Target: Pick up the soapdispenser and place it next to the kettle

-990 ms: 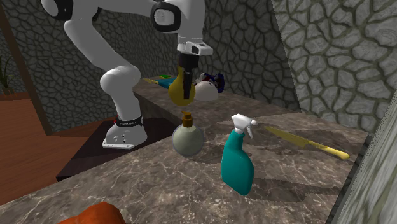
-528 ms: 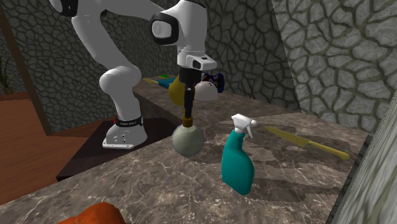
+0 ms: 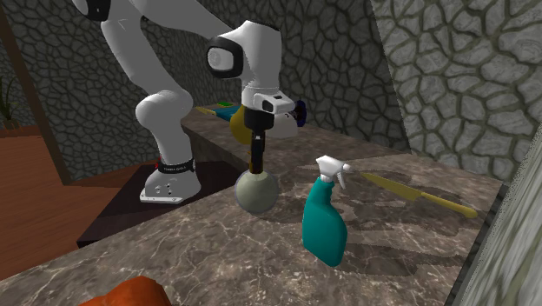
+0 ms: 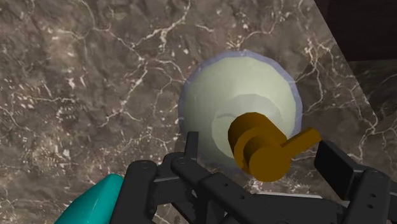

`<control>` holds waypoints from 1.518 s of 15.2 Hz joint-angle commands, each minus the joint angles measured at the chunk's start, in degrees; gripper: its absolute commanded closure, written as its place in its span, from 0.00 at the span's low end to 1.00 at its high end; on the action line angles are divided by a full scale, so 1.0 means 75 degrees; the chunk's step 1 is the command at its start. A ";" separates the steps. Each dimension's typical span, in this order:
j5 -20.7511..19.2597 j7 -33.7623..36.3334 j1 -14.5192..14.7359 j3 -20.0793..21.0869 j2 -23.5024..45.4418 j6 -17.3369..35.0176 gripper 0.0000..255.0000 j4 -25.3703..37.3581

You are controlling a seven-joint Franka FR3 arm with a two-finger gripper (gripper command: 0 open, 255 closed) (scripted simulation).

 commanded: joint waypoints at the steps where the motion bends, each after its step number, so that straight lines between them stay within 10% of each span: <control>1: 0.0002 -0.0003 0.0006 -0.0019 0.0048 0.0099 0.00 -0.0048; 7: 0.0002 -0.0003 0.0006 -0.0019 0.0048 0.0098 0.00 -0.0046; 8: 0.0002 -0.0003 0.0006 -0.0019 0.0048 0.0098 1.00 -0.0046; 23: 0.0014 0.0041 -0.0014 0.0140 -0.0286 -0.0615 1.00 0.0340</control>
